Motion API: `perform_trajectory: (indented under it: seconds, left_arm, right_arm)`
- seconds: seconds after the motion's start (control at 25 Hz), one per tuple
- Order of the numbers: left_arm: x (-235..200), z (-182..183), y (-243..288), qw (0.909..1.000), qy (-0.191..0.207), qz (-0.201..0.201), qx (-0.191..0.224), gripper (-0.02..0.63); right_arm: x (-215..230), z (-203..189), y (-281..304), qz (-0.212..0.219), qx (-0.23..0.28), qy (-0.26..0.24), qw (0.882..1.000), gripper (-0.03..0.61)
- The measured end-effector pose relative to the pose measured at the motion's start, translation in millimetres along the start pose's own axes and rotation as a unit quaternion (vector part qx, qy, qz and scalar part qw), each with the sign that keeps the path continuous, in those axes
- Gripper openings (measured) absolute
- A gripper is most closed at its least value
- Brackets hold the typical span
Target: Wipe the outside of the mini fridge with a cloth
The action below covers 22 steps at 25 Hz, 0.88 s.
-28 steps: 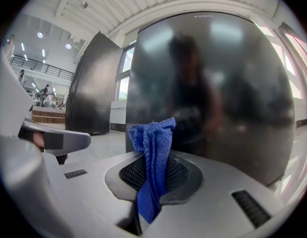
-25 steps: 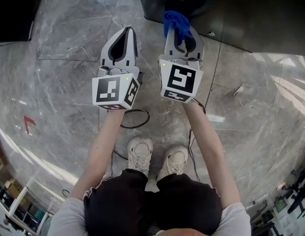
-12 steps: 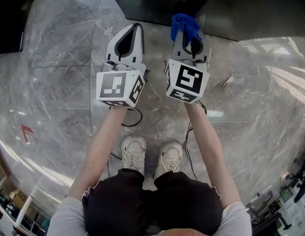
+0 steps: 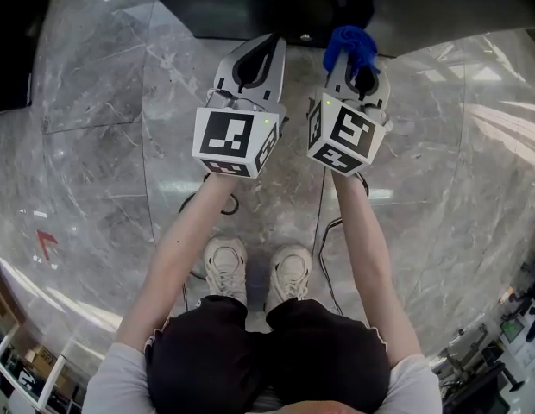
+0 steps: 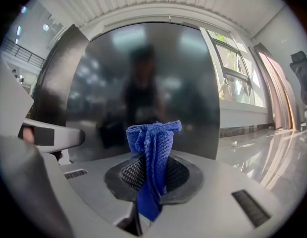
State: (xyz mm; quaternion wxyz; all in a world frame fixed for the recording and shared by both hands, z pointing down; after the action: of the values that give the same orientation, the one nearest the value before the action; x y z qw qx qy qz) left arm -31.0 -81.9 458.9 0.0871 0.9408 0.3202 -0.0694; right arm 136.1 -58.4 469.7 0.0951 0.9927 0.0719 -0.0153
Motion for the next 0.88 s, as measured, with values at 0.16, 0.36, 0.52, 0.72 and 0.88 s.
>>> perform_trajectory:
  seconds: [0.16, 0.36, 0.52, 0.72, 0.88]
  left_arm:
    - [10, -7, 2, 0.9999, 0.001, -0.01, -0.011, 0.003]
    - [18, -14, 7, 0.9997, 0.004, -0.012, -0.02, 0.003]
    - [23, -16, 9, 0.9995, 0.007, -0.017, -0.024, 0.003]
    - [25, -21, 11, 0.9994, 0.008, -0.017, -0.03, 0.003]
    - [26, -25, 12, 0.9992, 0.009, -0.018, -0.035, 0.003]
  right_arm:
    - [24, 0, 0, -0.035, 0.0, 0.004, 0.999, 0.065]
    - [55, -3, 4, -0.074, -0.004, 0.023, 0.997, 0.065]
    - [75, -8, 7, -0.105, -0.01, 0.029, 0.994, 0.065]
    - [96, -11, 12, -0.133, -0.015, 0.04, 0.99, 0.065]
    - [109, -14, 15, -0.148, -0.017, 0.037, 0.988, 0.064]
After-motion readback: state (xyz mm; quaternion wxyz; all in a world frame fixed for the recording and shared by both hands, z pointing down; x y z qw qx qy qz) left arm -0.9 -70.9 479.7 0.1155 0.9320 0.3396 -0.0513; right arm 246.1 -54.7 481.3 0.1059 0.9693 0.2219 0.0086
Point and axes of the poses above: the fingertips, and each gripper's own axes: y forward along the fingers, x to its right, z out of its top, the point moved 10 cm from there along -y, backward along the fingers
